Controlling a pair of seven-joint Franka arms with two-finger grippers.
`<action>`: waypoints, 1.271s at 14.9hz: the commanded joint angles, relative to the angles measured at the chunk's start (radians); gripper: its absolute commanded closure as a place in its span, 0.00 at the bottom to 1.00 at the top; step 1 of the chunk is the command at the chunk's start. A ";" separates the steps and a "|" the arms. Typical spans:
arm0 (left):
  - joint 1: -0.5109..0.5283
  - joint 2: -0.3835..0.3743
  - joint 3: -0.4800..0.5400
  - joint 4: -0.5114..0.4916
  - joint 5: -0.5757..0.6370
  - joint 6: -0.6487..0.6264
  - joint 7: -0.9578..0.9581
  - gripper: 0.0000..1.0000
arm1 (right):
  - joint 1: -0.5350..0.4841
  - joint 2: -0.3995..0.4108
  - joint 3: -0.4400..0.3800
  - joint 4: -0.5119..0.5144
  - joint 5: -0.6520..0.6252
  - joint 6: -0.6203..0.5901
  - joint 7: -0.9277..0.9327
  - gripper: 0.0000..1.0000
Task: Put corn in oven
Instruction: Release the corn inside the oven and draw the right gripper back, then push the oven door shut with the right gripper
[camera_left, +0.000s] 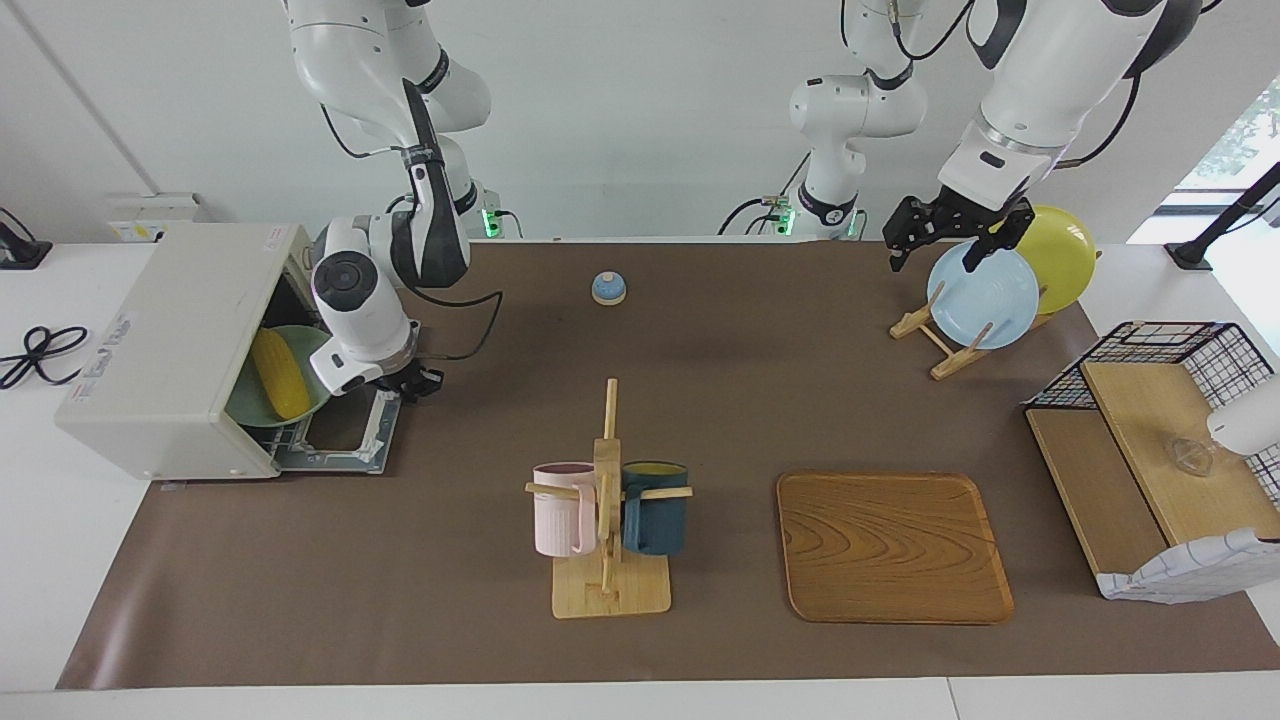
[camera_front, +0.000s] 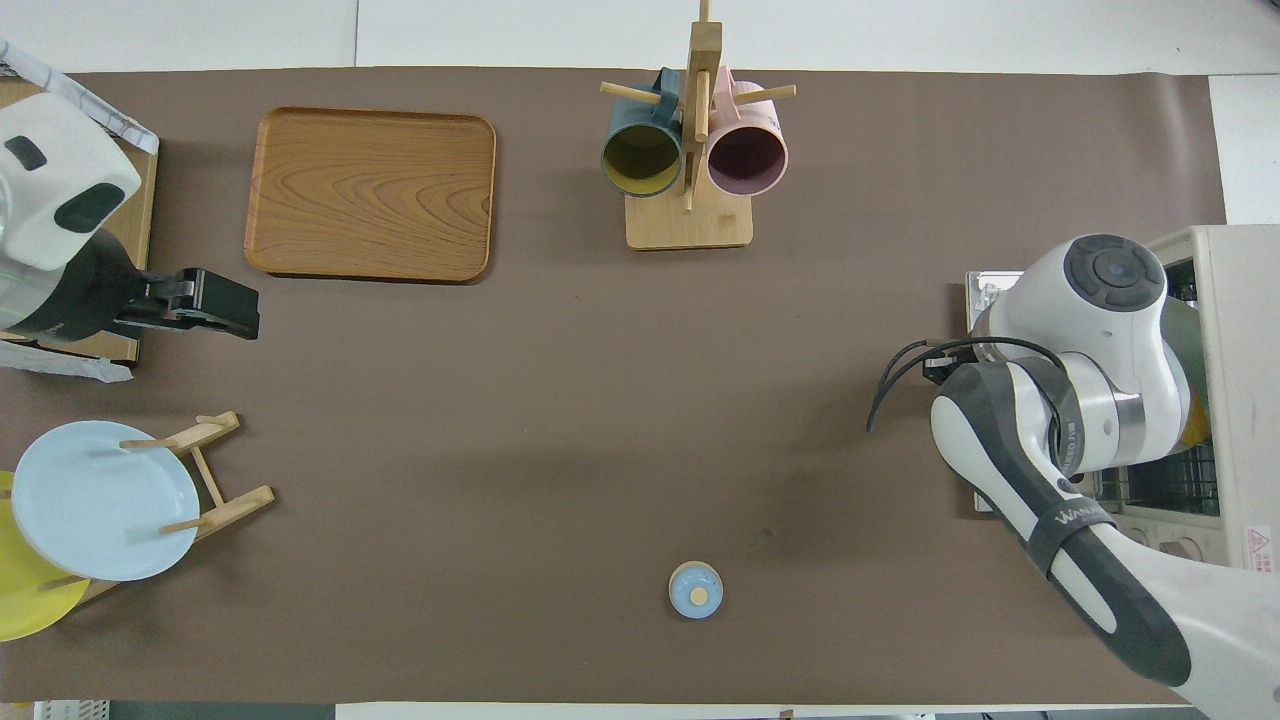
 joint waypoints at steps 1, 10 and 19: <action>0.010 -0.027 -0.005 -0.032 0.013 0.016 0.003 0.00 | -0.011 -0.012 0.002 -0.012 -0.004 -0.009 -0.010 1.00; 0.010 -0.027 -0.005 -0.032 0.013 0.016 0.003 0.00 | -0.046 -0.031 -0.007 0.281 -0.100 -0.406 -0.122 1.00; 0.010 -0.027 -0.005 -0.032 0.013 0.016 0.003 0.00 | -0.158 -0.136 -0.007 0.278 -0.097 -0.468 -0.269 1.00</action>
